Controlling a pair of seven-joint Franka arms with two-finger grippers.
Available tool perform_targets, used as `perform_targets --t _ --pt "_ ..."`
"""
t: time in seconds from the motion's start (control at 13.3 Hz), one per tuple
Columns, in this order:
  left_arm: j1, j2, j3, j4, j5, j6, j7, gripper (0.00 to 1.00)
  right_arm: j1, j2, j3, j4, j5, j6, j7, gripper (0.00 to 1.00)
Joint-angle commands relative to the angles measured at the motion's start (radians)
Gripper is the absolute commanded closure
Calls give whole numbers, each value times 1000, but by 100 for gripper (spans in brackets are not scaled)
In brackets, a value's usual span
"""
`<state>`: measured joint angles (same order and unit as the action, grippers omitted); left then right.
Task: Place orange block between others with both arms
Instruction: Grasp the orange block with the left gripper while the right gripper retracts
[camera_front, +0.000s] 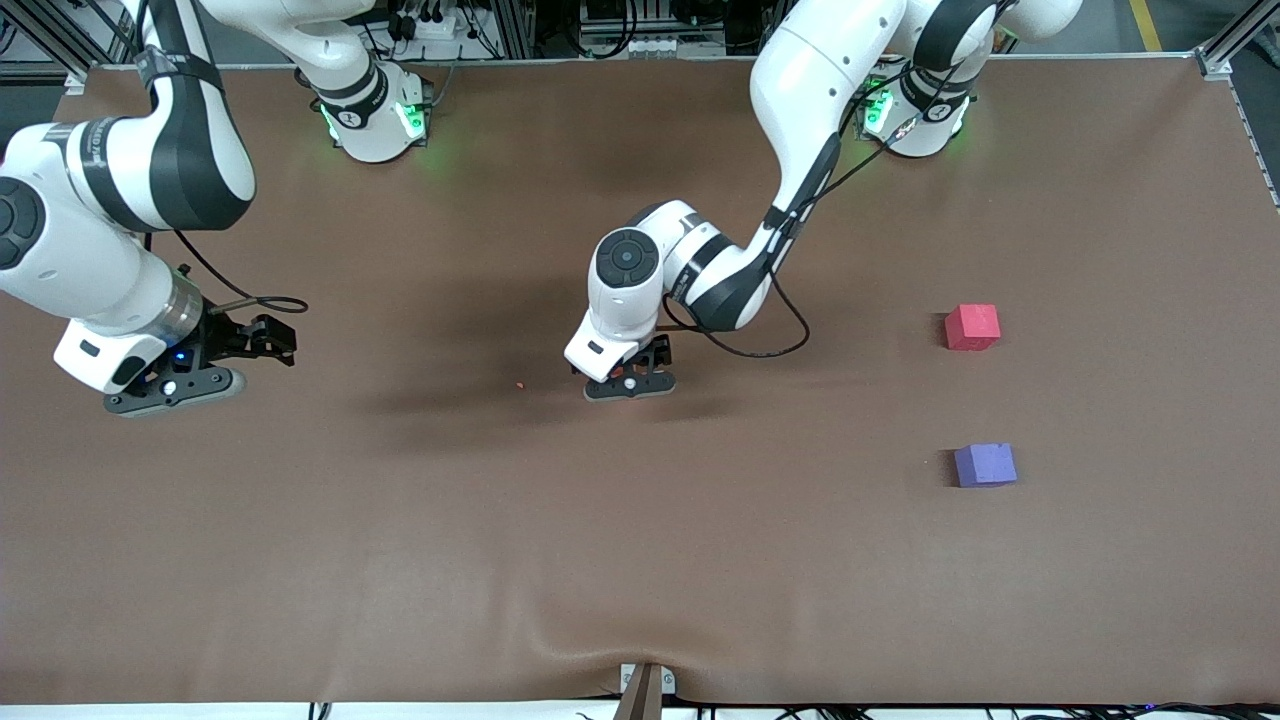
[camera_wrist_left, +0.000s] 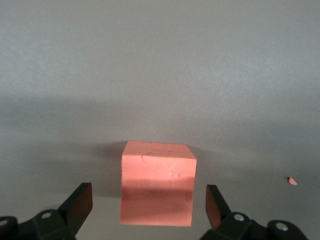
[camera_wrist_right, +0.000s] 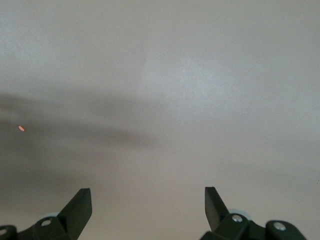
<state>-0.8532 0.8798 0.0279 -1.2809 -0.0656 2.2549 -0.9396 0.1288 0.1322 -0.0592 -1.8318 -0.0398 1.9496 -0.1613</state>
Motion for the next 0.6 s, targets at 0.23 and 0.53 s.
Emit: perform_targets --t 0.23,0.53 --pt "-12 51 1 32 -16 28 -44 3 -55 -40 21 -18 -14 -26 -14 0" --pt "-3 53 -11 26 -16 26 -22 100 -60 -104 19 2 -8 -104 -12 0"
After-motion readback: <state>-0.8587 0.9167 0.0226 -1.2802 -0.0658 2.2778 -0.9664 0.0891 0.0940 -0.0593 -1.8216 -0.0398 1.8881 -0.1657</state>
